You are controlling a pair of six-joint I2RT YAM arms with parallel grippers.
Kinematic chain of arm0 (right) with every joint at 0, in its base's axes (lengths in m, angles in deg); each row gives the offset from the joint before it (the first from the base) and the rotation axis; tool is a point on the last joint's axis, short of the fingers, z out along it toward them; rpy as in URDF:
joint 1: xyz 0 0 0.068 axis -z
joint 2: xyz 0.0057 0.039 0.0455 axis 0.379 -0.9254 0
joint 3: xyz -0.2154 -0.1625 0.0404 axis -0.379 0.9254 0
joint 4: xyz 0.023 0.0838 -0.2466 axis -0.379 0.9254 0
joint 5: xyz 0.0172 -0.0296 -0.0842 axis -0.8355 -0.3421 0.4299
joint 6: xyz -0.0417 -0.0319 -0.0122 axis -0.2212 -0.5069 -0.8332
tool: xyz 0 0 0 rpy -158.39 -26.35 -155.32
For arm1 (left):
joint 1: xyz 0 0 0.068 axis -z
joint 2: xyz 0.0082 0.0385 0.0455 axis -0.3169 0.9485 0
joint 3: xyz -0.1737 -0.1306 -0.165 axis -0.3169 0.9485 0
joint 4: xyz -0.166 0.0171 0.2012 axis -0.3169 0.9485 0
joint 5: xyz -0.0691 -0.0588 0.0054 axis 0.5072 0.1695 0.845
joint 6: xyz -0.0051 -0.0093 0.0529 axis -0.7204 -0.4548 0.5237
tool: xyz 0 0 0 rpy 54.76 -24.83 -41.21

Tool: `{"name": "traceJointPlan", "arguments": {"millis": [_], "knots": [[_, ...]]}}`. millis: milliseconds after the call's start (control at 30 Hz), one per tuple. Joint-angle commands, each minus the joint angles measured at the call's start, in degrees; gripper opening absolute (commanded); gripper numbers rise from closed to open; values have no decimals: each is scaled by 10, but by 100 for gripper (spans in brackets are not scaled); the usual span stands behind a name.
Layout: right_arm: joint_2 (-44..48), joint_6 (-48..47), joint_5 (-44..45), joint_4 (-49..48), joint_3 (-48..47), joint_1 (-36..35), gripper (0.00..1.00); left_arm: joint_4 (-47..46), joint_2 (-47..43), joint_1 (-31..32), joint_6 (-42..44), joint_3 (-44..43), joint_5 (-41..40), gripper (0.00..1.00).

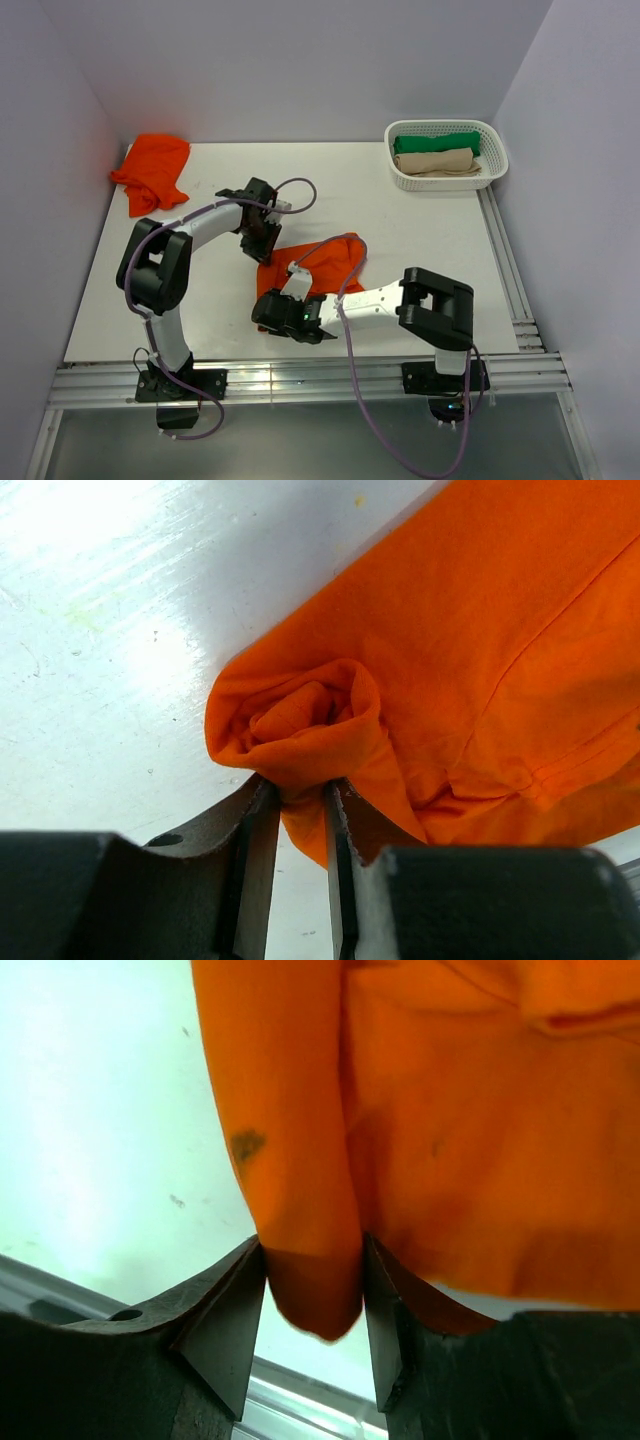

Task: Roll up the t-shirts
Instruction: Roll the tshirt

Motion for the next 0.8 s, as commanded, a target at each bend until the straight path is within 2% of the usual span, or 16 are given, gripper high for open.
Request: {"name": "traceJointPlan", "arguments": {"millis": [0, 167, 367, 567, 767], "knots": [[37, -5, 34, 126, -42, -22, 50, -12, 4, 3, 5, -20, -35, 28], [30, -33, 85, 226, -128, -27, 52, -5, 3, 6, 7, -23, -38, 28], [-42, -79, 151, 339, -290, -18, 52, 0, 4, 9, 11, -27, -44, 27], [-105, -125, 151, 328, -357, 18, 50, 4, 7, 11, 13, -29, -46, 27], [-125, -150, 131, 257, -324, 41, 50, 5, 14, 11, 13, -33, -46, 27]]}}
